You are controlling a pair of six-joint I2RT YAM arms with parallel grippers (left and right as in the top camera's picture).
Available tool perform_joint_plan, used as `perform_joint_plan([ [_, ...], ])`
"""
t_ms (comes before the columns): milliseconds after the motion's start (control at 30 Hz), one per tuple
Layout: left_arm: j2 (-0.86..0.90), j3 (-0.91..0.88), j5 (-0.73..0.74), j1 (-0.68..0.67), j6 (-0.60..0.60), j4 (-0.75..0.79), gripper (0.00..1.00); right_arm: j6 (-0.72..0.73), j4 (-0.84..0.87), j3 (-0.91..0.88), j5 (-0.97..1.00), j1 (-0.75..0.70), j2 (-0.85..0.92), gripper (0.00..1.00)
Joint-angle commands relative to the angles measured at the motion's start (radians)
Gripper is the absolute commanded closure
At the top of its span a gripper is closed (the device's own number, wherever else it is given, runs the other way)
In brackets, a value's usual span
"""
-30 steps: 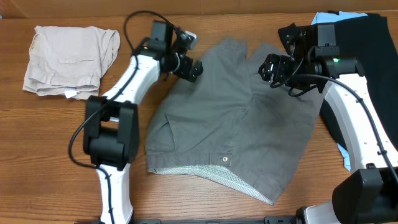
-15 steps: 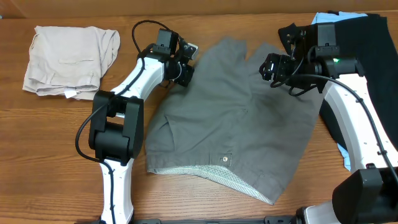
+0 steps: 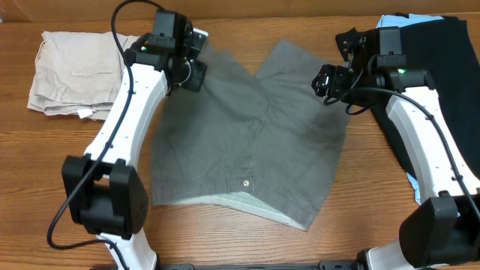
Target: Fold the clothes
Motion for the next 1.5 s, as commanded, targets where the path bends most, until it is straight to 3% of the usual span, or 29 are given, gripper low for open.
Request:
perform_joint_plan([
  [0, 0.018, 0.009, -0.002, -0.09, -0.014, -0.031, 0.96, -0.001, 0.007, 0.003, 0.0, 0.01, 0.021, 0.17],
  [100, 0.073, 0.009, -0.005, -0.164, -0.012, -0.067, 0.93, -0.001, 0.014, 0.003, 0.0, 0.01, 0.021, 0.17],
  [233, 0.161, 0.009, -0.011, -0.269, 0.05, -0.117, 0.33, -0.002, 0.024, 0.003, 0.001, 0.008, 0.021, 0.16],
  [300, 0.193, 0.009, -0.055, -0.314, 0.076, -0.151, 0.16, -0.002, 0.03, 0.003, 0.001, 0.008, 0.021, 0.16],
  [367, 0.211, 0.009, -0.145, -0.347, 0.059, -0.177, 0.09, -0.002, 0.038, 0.003, 0.001, 0.008, 0.021, 0.16],
  [467, 0.204, 0.012, -0.254, -0.36, -0.025, -0.189, 0.07, -0.002, 0.042, 0.003, 0.001, 0.008, 0.021, 0.15],
  [867, 0.074, 0.09, -0.204, -0.253, -0.085, -0.212, 0.01, -0.002, 0.048, 0.003, 0.011, 0.008, 0.021, 0.12],
  [1067, 0.025, 0.101, -0.097, -0.134, -0.18, -0.227, 0.0, -0.002, 0.05, 0.003, 0.011, 0.008, 0.021, 0.11],
  [1300, 0.036, 0.065, -0.05, 0.023, -0.38, -0.374, 0.01, -0.006, 0.05, 0.003, 0.013, 0.008, 0.021, 0.09],
  [1467, 0.036, -0.031, 0.068, 0.102, -0.399, -0.325, 0.03, -0.006, 0.053, 0.003, 0.019, 0.008, 0.022, 0.08],
])
